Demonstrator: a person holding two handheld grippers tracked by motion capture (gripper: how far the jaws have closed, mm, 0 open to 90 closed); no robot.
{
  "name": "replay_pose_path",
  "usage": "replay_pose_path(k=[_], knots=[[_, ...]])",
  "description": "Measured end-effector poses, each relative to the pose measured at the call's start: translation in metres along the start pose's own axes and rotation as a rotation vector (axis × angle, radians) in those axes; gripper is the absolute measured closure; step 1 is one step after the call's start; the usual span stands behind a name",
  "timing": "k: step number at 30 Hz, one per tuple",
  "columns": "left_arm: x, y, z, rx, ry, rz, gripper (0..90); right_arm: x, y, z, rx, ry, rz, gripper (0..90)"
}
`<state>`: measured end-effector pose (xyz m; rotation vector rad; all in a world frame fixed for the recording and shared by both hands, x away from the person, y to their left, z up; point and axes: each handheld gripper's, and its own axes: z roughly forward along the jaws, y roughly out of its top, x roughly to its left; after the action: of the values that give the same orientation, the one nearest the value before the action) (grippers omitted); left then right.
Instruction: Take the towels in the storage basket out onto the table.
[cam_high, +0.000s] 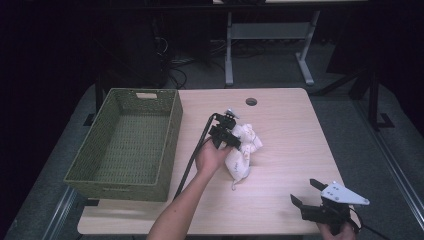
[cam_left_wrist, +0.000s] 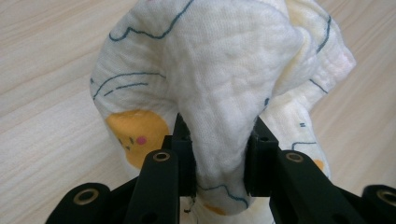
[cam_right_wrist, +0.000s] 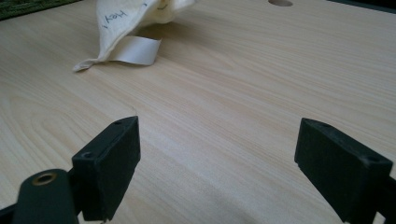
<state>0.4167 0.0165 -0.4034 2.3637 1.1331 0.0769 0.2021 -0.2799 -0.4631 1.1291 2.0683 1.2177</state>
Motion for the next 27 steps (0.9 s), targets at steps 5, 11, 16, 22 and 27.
replay_pose_path(k=[5,11,16,22,27], knots=[[-0.005,-0.003,0.012,0.019,0.043,0.017,69.5,-0.001,-0.001,-0.001,-0.002,-0.002,0.005,13.9],[-0.008,-0.005,0.019,0.024,0.061,0.028,68.0,-0.001,-0.001,0.0,0.005,-0.002,0.003,13.9],[-0.012,-0.009,0.024,0.015,0.077,0.043,64.8,-0.001,-0.001,0.0,0.002,-0.002,0.006,13.9],[-0.017,-0.012,0.03,0.005,0.101,0.055,59.6,-0.001,-0.001,0.0,0.004,-0.002,0.0,13.9],[-0.02,-0.012,0.032,0.006,0.115,0.072,59.1,-0.001,-0.001,0.001,0.004,0.0,-0.001,13.9]])
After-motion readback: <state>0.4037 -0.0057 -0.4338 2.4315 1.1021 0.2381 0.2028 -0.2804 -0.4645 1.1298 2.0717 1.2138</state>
